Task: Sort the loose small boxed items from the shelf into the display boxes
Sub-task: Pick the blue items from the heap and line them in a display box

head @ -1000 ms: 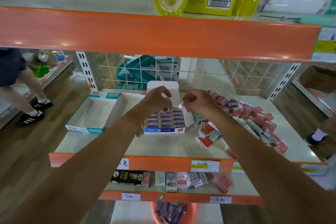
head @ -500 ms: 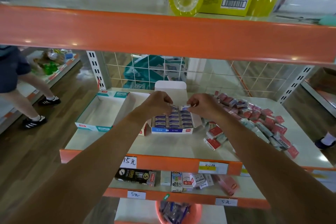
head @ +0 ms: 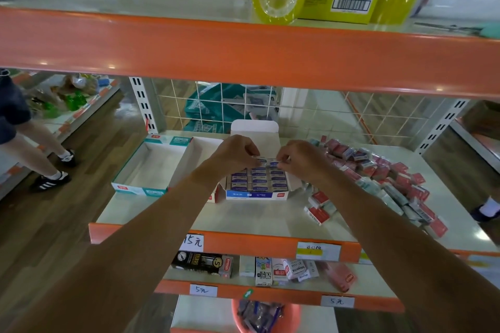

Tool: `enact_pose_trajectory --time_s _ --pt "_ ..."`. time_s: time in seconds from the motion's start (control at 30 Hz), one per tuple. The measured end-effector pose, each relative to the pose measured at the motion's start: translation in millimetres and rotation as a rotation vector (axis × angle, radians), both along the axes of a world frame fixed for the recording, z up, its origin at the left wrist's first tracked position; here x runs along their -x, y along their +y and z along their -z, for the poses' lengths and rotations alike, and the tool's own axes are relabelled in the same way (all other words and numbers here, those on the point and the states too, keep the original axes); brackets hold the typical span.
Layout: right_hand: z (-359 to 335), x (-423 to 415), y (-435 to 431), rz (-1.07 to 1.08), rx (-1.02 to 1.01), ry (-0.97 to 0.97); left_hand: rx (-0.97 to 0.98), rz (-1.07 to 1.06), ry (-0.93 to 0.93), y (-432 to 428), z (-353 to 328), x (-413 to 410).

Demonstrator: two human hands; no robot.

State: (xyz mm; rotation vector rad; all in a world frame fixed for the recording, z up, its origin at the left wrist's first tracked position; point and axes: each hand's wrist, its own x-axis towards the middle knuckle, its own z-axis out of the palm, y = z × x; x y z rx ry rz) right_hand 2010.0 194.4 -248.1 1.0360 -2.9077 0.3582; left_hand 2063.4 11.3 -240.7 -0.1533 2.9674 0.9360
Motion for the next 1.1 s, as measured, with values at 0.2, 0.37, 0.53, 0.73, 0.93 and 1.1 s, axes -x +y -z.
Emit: enact_pose_trajectory --time_s 0.2,0.37,0.53,0.73,0.93,1.1 --pt "-1.2 -1.5 2.8 0.006 0.002 -0.058 0.049 0.021 0.023 10.4 0.2 1.3" --pt "-5.0 1.5 12.4 0.062 0.082 -0.089 0.11 0.058 0.01 31.5 -0.8 3.1" --pt "-5.3 3.5 20.9 0.091 0.118 -0.077 0.185 0.063 0.023 45.3 2.7 6.0" --pt "-7.5 -1.8 21.3 0.047 0.105 -0.06 0.307 0.071 0.051 51.2 6.2 5.5" --pt "-7.1 -5.0 18.2 0.028 0.096 -0.065 0.42 0.037 0.057 50.5 5.6 3.3" --pt "-7.8 -6.1 18.4 0.047 0.087 -0.062 0.64 0.088 0.075 62.5 4.7 2.1"
